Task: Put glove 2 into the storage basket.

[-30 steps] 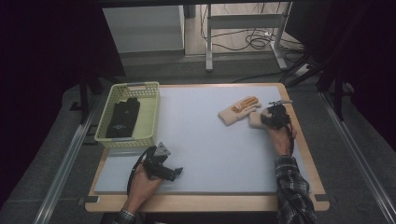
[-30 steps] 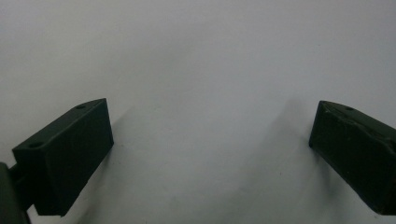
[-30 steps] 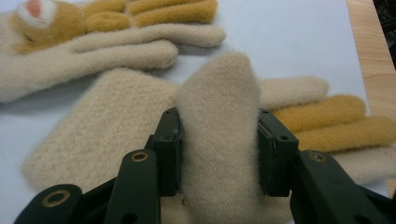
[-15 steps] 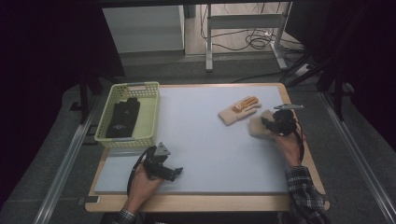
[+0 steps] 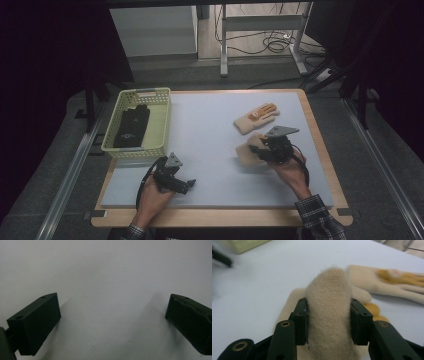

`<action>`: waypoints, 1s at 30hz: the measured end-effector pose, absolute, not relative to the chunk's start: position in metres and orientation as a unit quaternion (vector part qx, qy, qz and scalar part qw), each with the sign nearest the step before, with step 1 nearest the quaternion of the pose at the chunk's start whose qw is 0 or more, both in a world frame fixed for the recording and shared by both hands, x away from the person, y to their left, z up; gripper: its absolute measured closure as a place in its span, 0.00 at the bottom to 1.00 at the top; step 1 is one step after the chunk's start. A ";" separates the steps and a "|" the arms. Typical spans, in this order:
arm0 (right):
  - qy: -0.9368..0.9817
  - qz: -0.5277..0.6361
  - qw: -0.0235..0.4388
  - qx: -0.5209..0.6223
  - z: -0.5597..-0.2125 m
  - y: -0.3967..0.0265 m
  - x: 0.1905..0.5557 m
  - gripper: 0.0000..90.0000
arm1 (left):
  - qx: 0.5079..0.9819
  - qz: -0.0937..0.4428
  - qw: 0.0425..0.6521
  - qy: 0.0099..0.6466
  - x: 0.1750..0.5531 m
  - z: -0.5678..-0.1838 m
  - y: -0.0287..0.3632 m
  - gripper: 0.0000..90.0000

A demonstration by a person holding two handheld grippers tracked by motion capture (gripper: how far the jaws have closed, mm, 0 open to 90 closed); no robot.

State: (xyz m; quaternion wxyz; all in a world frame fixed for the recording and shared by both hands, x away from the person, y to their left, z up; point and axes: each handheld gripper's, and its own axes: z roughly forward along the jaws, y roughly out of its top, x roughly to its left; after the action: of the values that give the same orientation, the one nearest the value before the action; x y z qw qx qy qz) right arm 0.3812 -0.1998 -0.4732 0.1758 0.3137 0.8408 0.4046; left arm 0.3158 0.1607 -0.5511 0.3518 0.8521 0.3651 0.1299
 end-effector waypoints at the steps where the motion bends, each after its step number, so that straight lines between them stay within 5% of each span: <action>1: 0.846 0.407 0.167 0.303 -0.477 -0.191 0.378 0.62 | 0.852 0.130 0.352 0.365 0.316 -0.551 0.161 0.00; 8: 0.868 0.395 0.140 0.266 -0.507 -0.156 0.370 0.58 | 0.852 0.129 0.352 0.366 0.316 -0.551 0.161 0.00; 12: 0.873 0.388 0.116 0.271 -0.522 -0.147 0.372 0.43 | 0.852 0.129 0.351 0.365 0.316 -0.551 0.161 0.00; 20: 0.852 0.408 0.129 0.303 -0.503 -0.174 0.364 0.37 | 0.852 0.129 0.351 0.365 0.316 -0.551 0.161 0.00; 23: 0.847 0.400 0.138 0.322 -0.503 -0.192 0.357 0.48 | 0.852 0.129 0.351 0.365 0.316 -0.551 0.161 0.00; 28: 0.844 0.387 0.146 0.341 -0.510 -0.215 0.347 0.86 | 0.852 0.129 0.351 0.365 0.316 -0.551 0.161 0.00; 30: 0.845 0.384 0.142 0.345 -0.515 -0.219 0.345 0.93 | 0.852 0.129 0.351 0.365 0.316 -0.551 0.161 0.00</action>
State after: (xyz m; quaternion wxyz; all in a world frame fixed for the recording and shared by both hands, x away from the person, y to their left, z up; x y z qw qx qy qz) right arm 0.3451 -0.2192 -0.5150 0.1418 0.3447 0.8447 0.3842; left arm 0.3157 0.1608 -0.5511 0.3511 0.8524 0.3653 0.1291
